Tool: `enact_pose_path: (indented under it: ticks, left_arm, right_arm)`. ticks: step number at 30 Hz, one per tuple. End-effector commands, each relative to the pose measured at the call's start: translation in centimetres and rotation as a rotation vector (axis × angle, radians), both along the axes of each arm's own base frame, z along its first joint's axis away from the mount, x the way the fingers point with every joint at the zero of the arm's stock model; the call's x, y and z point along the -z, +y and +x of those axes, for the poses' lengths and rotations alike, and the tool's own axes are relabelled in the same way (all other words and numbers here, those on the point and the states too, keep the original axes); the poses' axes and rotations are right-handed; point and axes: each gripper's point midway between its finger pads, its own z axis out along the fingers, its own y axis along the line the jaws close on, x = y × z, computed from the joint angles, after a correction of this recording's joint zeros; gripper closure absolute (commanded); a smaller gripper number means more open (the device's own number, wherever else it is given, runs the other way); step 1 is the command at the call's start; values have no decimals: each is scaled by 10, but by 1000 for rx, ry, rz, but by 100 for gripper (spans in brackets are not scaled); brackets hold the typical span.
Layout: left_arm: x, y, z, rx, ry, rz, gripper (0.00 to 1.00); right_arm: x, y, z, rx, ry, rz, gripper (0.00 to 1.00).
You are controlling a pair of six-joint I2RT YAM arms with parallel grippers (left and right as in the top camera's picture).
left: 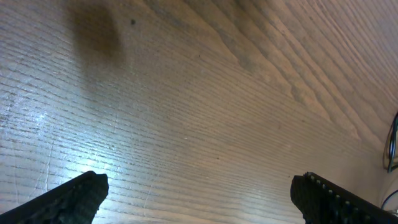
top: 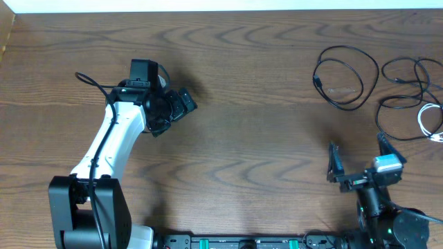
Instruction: Untangle cables
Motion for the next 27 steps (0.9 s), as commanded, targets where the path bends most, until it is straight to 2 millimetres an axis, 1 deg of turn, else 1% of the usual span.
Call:
enact_pose_path:
  ticks: [1,3,8,10,13,19,21,22,24,26,27]
  left_arm:
    - [-8,2,6,7,-29,8,0]
    - [-8,2,6,7,-29,8,0]
    - [-8,2,6,7,-29,8,0]
    - [-8,2,6,7,-29,8,0]
    - [-8,2,6,7,-29,8,0]
    - [-8,2,6,7,-29,8,0]
    - [-8,2,6,7,-29,8,0]
    - [-8,2,6,7,-29,8,0]
    - [-8,2,6,7,-29,8,0]
    - [-8,2,6,7,-29,8,1]
    - [-8,2,6,7,-29,8,1]
  right_arm:
    - [-4,0,3,2,-49,15,1]
    - [0,0,6,3,-54,15,1]
    - [24,1,14,3,-23,12,1]
    - [21,1,18,3,-84,19,1]
    - [14,1,19,5,-231,37,1]
    - [26,-2,23,20,-190,32,1]
    - [40,-2,26,20,-134,25,1]
    - [50,-2,28,23,-91,20,1]
    - [73,-3,30,29,0,9,1]
    - [104,-4,30,34,129,-5,1]
    - [103,-6,30,41,124,-5,1]
